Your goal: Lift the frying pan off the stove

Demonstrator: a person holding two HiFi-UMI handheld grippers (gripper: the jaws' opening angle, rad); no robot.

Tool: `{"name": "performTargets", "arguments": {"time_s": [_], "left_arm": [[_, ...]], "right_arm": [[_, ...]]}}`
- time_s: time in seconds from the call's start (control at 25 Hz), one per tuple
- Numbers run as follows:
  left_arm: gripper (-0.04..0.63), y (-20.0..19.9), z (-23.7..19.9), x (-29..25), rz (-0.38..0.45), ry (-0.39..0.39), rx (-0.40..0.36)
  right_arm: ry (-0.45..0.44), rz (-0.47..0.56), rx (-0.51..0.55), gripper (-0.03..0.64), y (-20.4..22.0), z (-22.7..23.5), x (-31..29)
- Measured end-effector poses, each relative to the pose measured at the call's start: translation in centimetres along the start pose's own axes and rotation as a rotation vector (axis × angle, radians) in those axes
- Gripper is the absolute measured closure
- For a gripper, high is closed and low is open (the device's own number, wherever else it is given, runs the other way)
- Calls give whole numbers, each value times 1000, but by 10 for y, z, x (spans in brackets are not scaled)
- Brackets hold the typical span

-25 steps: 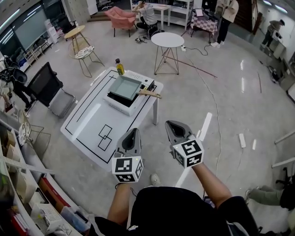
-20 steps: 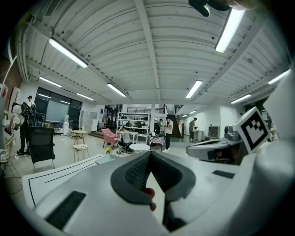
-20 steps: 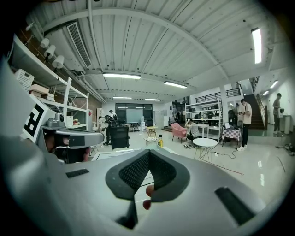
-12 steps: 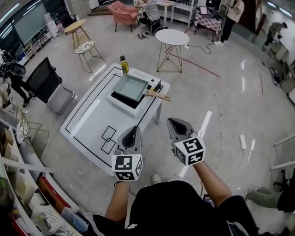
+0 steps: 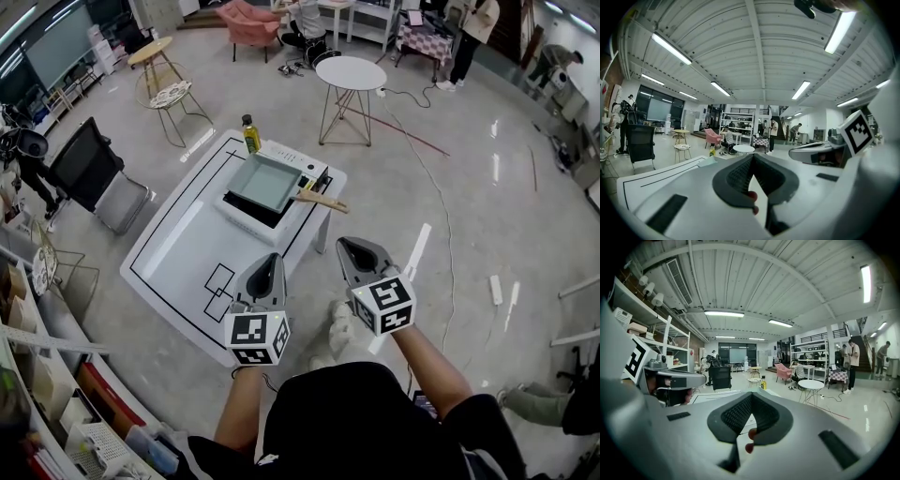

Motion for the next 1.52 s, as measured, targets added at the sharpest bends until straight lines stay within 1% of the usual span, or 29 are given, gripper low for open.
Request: {"name": "performTargets", "arguments": {"time_s": [0.4,0.64,0.84,1.12,1.32,1.52], "left_arm": [[586,-4,5,-65,-24,-9,-2],[586,-8,0,-108,-29,-41,5],[586,-16,-2,-137,-25,-73,12],[586,-9,-11,-165,-55,-136,10],[586,-7,-17,-180,-67,-173,30],[586,0,-22,-187,-81,-211,49]], "right_arm": [[-23,-17,-14,620,-4,56,-38],[-66,-31,-6,620,-10,91,-72],[-115,-80,11,620,-13,116,-98],[-215,-147,40,620,-6,135,-135],[-283,-237,63,620,0,142,-160],[-350,-320,52,618,10,145,-180]]}}
Point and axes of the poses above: the fingertips, and each gripper's own axes: x backward along the fingers, z to its right, y out of its underside, the point moved 6 cm from there along x, backward along the fingers, and after that the axes turned 8 degrees about -y, right-handed, at the moved point
